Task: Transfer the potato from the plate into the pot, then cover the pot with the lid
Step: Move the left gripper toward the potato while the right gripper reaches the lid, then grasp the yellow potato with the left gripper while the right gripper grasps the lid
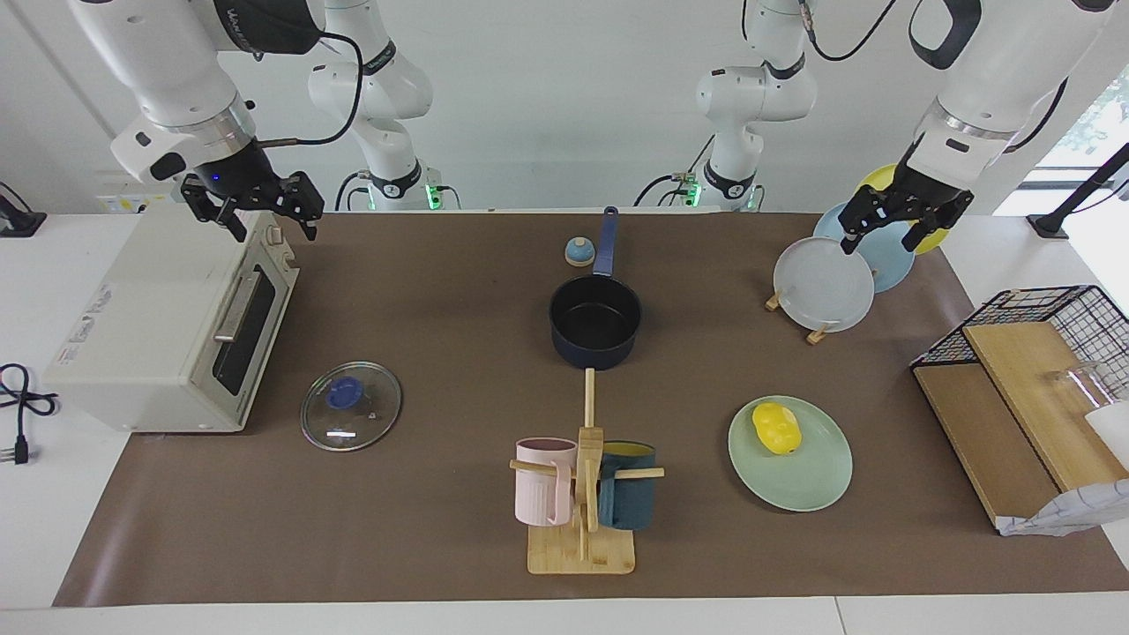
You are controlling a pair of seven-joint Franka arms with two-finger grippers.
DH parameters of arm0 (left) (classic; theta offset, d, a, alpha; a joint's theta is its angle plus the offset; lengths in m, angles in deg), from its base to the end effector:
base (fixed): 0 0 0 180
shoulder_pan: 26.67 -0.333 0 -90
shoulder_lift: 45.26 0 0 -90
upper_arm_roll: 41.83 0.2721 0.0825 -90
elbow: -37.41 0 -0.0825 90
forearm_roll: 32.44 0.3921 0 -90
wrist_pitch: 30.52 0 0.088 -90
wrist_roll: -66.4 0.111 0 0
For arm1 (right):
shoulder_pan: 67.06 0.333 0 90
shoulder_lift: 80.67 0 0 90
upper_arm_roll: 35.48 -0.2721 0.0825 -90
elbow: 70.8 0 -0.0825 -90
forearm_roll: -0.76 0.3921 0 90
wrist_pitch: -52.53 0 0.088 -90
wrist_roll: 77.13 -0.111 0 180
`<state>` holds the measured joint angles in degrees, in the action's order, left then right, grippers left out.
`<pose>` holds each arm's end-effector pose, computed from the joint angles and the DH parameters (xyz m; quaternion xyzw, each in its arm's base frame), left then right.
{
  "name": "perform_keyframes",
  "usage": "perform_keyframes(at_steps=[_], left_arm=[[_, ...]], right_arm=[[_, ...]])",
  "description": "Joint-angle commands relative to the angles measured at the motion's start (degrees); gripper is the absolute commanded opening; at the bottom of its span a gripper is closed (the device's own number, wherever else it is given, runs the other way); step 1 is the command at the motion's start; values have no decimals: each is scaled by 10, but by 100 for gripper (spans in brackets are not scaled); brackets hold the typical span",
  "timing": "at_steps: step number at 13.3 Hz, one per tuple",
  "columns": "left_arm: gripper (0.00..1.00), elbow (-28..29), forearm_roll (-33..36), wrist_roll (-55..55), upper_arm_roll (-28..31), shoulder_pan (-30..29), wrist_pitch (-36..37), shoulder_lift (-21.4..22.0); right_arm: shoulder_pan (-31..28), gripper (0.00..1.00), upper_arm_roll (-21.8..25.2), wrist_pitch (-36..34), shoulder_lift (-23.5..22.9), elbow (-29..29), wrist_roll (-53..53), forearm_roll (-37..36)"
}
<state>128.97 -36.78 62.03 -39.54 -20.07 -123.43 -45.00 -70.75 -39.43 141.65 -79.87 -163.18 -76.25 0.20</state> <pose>0.5640 -0.0505 0.5709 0.9992 0.0019 0.0111 0.0389 0.5561 0.0016 0.5632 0.9997 0.0100 -0.0215 0.0053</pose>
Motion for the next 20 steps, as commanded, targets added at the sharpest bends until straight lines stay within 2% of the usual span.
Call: perform_keyframes(at_steps=[1, 4, 6, 8, 9, 11, 13, 16, 18, 20], left_arm=[[100, -69, -32, 1, 2, 3, -1, -100], [100, -159, -42, -2, 3, 12, -29, -235], [100, -161, -42, -2, 3, 15, -92, -286], [100, -163, -37, -3, 7, 36, -157, -349], [100, -162, -32, -3, 8, 38, -169, -360], [100, -157, 8, -2, 6, 36, -185, -364], [100, -120, 12, -2, 7, 39, -212, -358], [100, -72, 9, -6, 6, 43, -236, -342], [100, -64, 7, -20, 5, 51, -242, -337], [100, -48, 7, -24, 6, 54, -246, -332]], right_arm=[[14, 100, -1, 57, -28, -23, 12, 6], [12, 100, -1, 118, -80, -28, 63, 6], [6, 100, -1, 173, -101, -52, 80, 7], [5, 100, -1, 284, -111, -118, 107, 7], [10, 100, -1, 334, -110, -152, 108, 7], [3, 100, -1, 359, -145, -157, 127, 7], [-5, 100, -1, 380, -171, -163, 166, 7], [-4, 100, -1, 399, -165, -200, 167, 7], [0, 100, -1, 432, -160, -227, 178, 7], [1, 100, -1, 438, -161, -231, 181, 7]])
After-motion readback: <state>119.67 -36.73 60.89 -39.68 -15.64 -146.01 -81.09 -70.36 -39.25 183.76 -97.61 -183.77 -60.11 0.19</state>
